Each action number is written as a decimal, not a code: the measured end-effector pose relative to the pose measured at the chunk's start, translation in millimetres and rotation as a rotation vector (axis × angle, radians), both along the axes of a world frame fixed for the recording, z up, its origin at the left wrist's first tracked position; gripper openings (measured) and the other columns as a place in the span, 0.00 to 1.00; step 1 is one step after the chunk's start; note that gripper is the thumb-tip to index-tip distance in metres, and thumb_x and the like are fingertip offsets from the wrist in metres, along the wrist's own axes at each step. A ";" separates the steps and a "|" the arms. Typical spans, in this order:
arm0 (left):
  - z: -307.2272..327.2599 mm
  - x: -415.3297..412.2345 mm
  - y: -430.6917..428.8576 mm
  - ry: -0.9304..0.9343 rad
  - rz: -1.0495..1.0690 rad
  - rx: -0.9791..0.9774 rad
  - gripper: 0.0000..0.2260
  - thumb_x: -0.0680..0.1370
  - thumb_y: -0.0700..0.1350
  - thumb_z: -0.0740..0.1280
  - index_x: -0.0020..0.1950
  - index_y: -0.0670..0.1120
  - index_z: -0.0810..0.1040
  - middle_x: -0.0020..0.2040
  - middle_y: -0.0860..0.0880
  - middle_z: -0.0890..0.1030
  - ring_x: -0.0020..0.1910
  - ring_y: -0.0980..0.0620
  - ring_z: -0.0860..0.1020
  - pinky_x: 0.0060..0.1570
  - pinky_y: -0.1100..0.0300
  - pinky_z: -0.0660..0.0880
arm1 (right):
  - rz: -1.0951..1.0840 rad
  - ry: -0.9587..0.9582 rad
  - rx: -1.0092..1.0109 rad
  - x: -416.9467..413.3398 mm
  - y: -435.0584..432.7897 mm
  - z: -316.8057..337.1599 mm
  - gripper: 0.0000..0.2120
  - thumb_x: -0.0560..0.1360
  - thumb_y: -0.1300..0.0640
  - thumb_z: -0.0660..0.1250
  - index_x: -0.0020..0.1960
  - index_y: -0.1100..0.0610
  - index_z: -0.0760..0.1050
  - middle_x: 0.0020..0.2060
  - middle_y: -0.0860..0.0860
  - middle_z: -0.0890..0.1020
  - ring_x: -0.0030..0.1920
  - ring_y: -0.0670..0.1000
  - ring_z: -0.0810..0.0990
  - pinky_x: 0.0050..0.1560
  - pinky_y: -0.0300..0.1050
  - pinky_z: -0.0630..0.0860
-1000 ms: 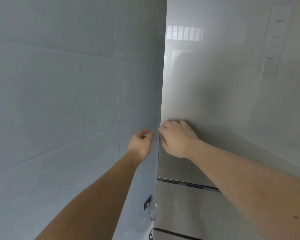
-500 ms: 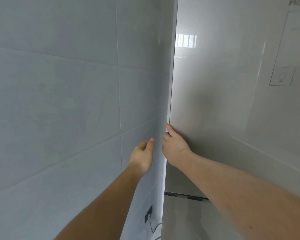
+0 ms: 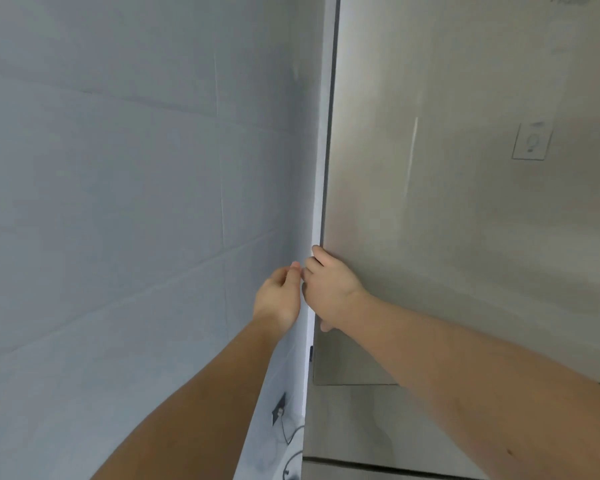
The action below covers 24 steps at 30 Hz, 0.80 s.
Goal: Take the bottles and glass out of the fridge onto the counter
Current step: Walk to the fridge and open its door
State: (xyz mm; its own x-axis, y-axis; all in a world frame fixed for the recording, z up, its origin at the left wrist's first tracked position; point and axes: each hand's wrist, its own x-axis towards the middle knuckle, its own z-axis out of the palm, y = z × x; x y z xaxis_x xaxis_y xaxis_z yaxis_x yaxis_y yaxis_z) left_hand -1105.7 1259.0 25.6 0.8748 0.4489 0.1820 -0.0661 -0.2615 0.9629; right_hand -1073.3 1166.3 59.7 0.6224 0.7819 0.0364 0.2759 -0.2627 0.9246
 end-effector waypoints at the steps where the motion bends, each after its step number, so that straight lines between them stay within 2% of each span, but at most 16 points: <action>1: 0.2 -3.4 -2.5 -0.012 0.002 -0.008 0.19 0.83 0.54 0.52 0.66 0.47 0.74 0.53 0.53 0.74 0.55 0.52 0.72 0.53 0.61 0.63 | 0.033 -0.002 0.006 -6.2 -5.2 -0.3 0.34 0.73 0.35 0.61 0.71 0.56 0.67 0.69 0.53 0.69 0.70 0.56 0.64 0.74 0.55 0.46; 4: -1.5 -20.0 -8.0 -0.003 0.016 -0.010 0.18 0.82 0.55 0.51 0.63 0.50 0.75 0.50 0.54 0.75 0.53 0.52 0.71 0.53 0.59 0.63 | 0.118 -0.002 0.018 -29.8 -25.3 -1.0 0.29 0.75 0.38 0.58 0.68 0.57 0.70 0.66 0.54 0.71 0.67 0.57 0.66 0.74 0.56 0.48; 7: -1.9 -48.0 -17.8 0.018 0.019 0.006 0.15 0.82 0.56 0.51 0.54 0.51 0.75 0.42 0.57 0.74 0.50 0.51 0.72 0.51 0.58 0.64 | 0.201 0.021 0.088 -59.4 -47.4 -0.9 0.29 0.78 0.39 0.53 0.66 0.59 0.72 0.63 0.55 0.74 0.65 0.58 0.68 0.73 0.55 0.50; 9: 1.6 -69.9 -29.3 0.016 0.018 0.027 0.15 0.82 0.56 0.51 0.53 0.51 0.74 0.41 0.58 0.73 0.49 0.51 0.72 0.51 0.58 0.64 | 0.252 0.034 0.138 -82.2 -61.5 -2.2 0.26 0.79 0.41 0.52 0.65 0.59 0.74 0.61 0.55 0.76 0.63 0.58 0.69 0.73 0.55 0.53; 10: 4.3 -81.3 -36.5 0.012 0.019 0.043 0.15 0.82 0.56 0.51 0.52 0.51 0.74 0.41 0.57 0.73 0.50 0.51 0.72 0.51 0.59 0.64 | 0.291 0.024 0.169 -92.9 -69.1 -4.0 0.24 0.79 0.42 0.54 0.61 0.57 0.78 0.58 0.54 0.79 0.61 0.57 0.72 0.72 0.55 0.55; 12: 10.7 -105.5 -53.5 0.010 0.024 0.075 0.14 0.82 0.56 0.52 0.52 0.52 0.74 0.41 0.57 0.73 0.49 0.51 0.71 0.51 0.59 0.64 | 0.330 0.007 0.191 -115.3 -87.4 -6.3 0.19 0.75 0.42 0.62 0.48 0.54 0.84 0.46 0.51 0.83 0.51 0.54 0.78 0.66 0.54 0.61; 14: 15.8 -131.4 -72.1 0.004 0.019 0.110 0.14 0.82 0.56 0.52 0.51 0.51 0.73 0.40 0.58 0.72 0.48 0.51 0.71 0.49 0.60 0.65 | 0.359 0.010 0.225 -134.9 -108.0 -8.3 0.14 0.69 0.43 0.69 0.38 0.53 0.85 0.37 0.50 0.83 0.43 0.54 0.78 0.61 0.53 0.63; 17: 20.1 -168.1 -100.0 0.002 -0.013 0.142 0.13 0.82 0.56 0.52 0.51 0.52 0.73 0.41 0.56 0.72 0.48 0.51 0.70 0.46 0.61 0.65 | 0.362 -0.003 0.265 -168.9 -140.8 -11.5 0.09 0.64 0.49 0.73 0.32 0.54 0.83 0.32 0.51 0.81 0.38 0.55 0.76 0.57 0.52 0.64; 21: 26.9 -210.6 -136.3 -0.005 -0.066 0.200 0.15 0.82 0.56 0.52 0.57 0.52 0.75 0.49 0.53 0.73 0.50 0.52 0.69 0.50 0.62 0.63 | 0.402 -0.025 0.373 -207.9 -184.3 -6.5 0.05 0.64 0.57 0.71 0.30 0.54 0.81 0.31 0.52 0.76 0.37 0.56 0.73 0.57 0.52 0.68; 24: 34.6 -235.5 -163.1 -0.028 -0.100 0.223 0.14 0.82 0.56 0.52 0.55 0.52 0.74 0.43 0.56 0.72 0.49 0.52 0.68 0.42 0.63 0.65 | 0.410 -0.069 0.547 -237.4 -224.2 7.2 0.03 0.64 0.57 0.70 0.36 0.57 0.80 0.41 0.55 0.78 0.46 0.60 0.76 0.63 0.54 0.64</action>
State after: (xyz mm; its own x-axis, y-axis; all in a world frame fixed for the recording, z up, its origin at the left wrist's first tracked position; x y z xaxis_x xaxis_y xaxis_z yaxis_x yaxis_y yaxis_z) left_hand -1341.2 1095.9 60.2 0.9062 0.3062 0.2915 -0.1281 -0.4581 0.8796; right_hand -1310.7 942.1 66.9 0.2625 0.8115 0.5221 0.3982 -0.5840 0.7074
